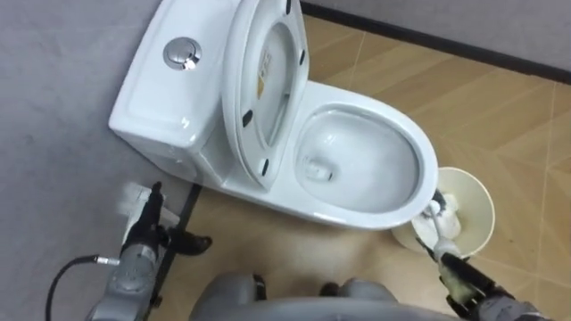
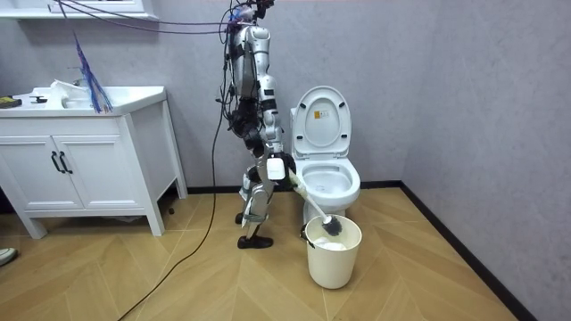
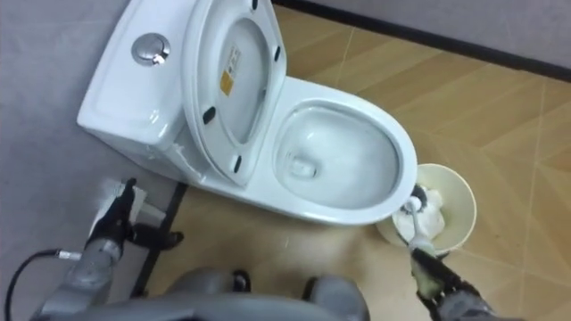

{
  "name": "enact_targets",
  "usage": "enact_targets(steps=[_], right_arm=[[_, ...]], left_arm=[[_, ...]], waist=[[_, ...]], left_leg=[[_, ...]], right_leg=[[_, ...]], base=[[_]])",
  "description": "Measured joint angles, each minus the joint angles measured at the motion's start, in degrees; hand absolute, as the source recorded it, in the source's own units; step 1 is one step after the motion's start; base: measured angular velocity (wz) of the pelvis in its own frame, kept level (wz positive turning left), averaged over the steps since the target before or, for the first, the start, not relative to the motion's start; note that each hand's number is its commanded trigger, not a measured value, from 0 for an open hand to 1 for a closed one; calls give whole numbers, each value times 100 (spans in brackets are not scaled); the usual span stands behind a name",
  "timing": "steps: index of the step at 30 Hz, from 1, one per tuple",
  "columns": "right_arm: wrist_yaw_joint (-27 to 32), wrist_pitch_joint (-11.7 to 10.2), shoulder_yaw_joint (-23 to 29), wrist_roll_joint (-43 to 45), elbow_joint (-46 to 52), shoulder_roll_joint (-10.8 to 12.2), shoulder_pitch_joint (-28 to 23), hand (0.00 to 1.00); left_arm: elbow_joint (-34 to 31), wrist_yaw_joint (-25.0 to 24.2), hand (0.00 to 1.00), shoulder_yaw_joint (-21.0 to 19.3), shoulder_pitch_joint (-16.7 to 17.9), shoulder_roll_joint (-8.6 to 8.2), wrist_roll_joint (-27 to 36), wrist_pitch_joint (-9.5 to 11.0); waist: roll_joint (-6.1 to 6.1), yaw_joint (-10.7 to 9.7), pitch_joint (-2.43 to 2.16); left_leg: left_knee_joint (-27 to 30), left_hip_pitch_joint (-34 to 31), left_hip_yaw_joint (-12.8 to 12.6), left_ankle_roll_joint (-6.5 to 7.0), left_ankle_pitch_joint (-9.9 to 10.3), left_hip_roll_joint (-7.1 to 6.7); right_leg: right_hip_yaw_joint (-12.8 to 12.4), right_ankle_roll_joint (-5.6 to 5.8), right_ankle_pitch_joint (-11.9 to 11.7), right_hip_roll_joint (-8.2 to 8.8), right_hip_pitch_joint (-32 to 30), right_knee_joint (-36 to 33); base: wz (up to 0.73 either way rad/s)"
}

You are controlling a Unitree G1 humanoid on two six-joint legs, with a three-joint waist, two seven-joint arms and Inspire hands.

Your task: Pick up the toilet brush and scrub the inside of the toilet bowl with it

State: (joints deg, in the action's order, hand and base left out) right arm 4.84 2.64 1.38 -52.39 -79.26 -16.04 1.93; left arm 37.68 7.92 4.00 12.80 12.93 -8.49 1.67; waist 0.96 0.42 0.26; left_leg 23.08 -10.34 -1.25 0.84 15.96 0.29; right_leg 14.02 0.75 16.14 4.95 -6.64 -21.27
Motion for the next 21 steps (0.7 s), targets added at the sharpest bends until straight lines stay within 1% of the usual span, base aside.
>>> enact_targets(steps=[2,4,6,7,9,10,12,13,14,16,17,19,21], right_arm=[[67,0,0,117,135,8,-103,100],[89,-5,-11,181,212,21,-126,100],[88,-5,-9,318,217,50,-127,100],[101,-6,-7,445,254,66,-189,100],[208,-12,-1,604,431,86,-347,100],[293,-17,2,607,554,87,-439,100],[455,-32,23,607,764,112,-521,100],[560,-74,18,618,857,146,-539,100],[614,-106,20,633,859,171,-540,100],[769,-149,37,787,859,240,-540,100],[796,-152,40,811,860,241,-541,100],[919,-192,54,997,936,250,-562,100],[1049,-199,51,1154,1109,269,-609,100]], left_arm=[[-256,0,0,-66,196,-13,-115,-20],[-567,17,0,-162,403,-23,-114,-13],[-589,37,0,-251,465,-52,-121,-10],[-636,45,0,-324,534,-86,-125,-10],[-752,89,0,-396,681,-127,-126,18],[-807,162,0,-398,712,-144,-124,38],[-991,311,0,-461,789,-189,-134,55],[-1115,433,0,-503,855,-202,-195,107],[-1211,493,0,-520,883,-206,-267,112],[-1829,751,0,-609,1080,-252,-671,173],[-1978,824,0,-615,1115,-259,-795,207],[-2493,1127,0,-638,1226,-286,-1187,323],[-2876,1320,0,-683,1251,-296,-1408,376]], waist=[[17,12,1],[80,24,31],[130,26,35],[161,4,30],[195,50,4],[191,138,1],[177,190,9],[166,254,14],[166,284,13],[171,423,14],[169,451,15],[168,474,23],[169,505,24]], left_leg=[[-49,107,0,-1,0,-1],[-157,218,0,-22,-14,-4],[-246,328,21,-37,-34,-5],[-260,402,67,-38,-34,-2],[-309,511,86,-40,-34,13],[-324,546,88,-40,-33,23],[-334,553,117,-40,-34,24],[-339,571,157,-40,-33,20],[-343,580,162,-40,-33,17],[-378,615,154,-41,-34,16],[-378,614,156,-41,-34,14],[-376,615,163,-41,-34,7],[-371,619,165,-41,-34,17]], right_leg=[[14,3,-2,-4,101,63],[15,4,-1,-5,183,97],[35,5,-11,-26,354,252],[49,16,-33,-62,487,379],[71,14,-86,-103,649,538],[85,11,-126,-117,709,597],[108,14,-159,-128,761,653],[107,15,-164,-128,781,664],[107,16,-165,-127,790,665],[115,17,-166,-127,812,669],[116,19,-167,-126,814,675],[187,29,-179,-118,856,703],[194,23,-202,-126,872,729]], base=[[0],[0],[5],[10],[5],[0],[2],[0],[0],[2],[0],[10],[3]])
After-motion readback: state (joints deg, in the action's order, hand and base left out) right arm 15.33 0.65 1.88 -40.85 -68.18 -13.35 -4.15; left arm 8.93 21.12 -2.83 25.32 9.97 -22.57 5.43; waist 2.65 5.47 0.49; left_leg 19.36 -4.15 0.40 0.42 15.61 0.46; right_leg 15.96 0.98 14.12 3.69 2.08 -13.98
